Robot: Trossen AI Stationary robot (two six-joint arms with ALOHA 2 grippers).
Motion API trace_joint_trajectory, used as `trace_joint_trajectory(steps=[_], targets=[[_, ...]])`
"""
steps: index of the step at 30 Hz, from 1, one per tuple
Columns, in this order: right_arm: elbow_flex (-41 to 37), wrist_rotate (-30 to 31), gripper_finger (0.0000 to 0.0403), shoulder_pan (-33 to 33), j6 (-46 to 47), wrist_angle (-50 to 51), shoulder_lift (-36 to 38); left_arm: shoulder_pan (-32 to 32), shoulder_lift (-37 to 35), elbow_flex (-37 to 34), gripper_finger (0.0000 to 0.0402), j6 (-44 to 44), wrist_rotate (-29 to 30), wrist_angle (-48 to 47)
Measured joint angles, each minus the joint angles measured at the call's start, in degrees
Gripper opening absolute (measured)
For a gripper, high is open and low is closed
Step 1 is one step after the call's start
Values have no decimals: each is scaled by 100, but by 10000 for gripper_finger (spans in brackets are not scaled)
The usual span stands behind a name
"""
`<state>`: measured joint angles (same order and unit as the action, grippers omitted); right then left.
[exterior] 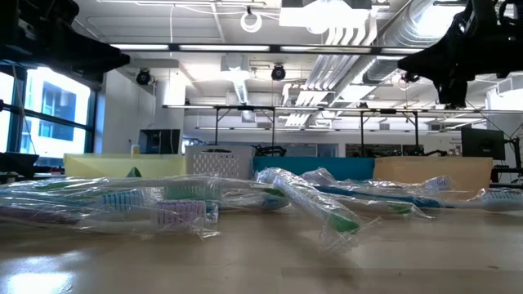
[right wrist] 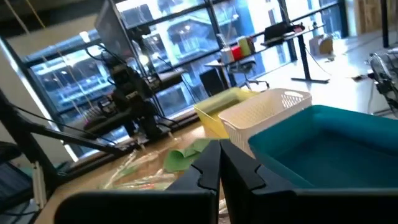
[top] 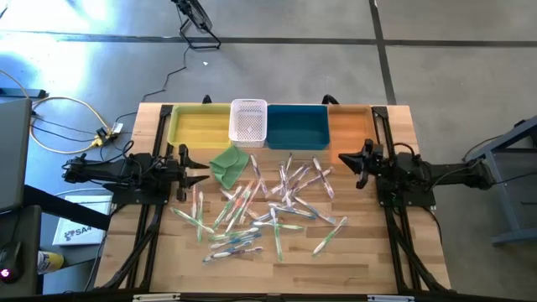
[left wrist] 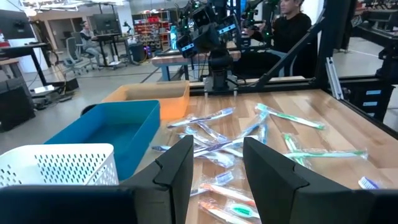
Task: Pick & Place Toothbrushes
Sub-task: Put the violet toothbrush into the orange bin
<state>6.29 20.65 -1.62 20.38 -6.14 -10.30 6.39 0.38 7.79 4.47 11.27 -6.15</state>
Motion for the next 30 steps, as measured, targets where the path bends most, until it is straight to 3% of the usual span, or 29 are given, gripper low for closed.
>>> trace_joint_trajectory(steps=[18, 26, 30], targets=[[2424, 1506, 2, -602, 514, 1771, -3179, 0, 0, 0, 136, 0, 169, -38], [3563, 1511, 2, -495, 1771, 3655, -4097, 0, -2, 0, 136, -2, 175, -140], [3731, 853, 2, -333, 2808, 4509, -4339, 0, -2, 0, 136, -2, 177, -131]])
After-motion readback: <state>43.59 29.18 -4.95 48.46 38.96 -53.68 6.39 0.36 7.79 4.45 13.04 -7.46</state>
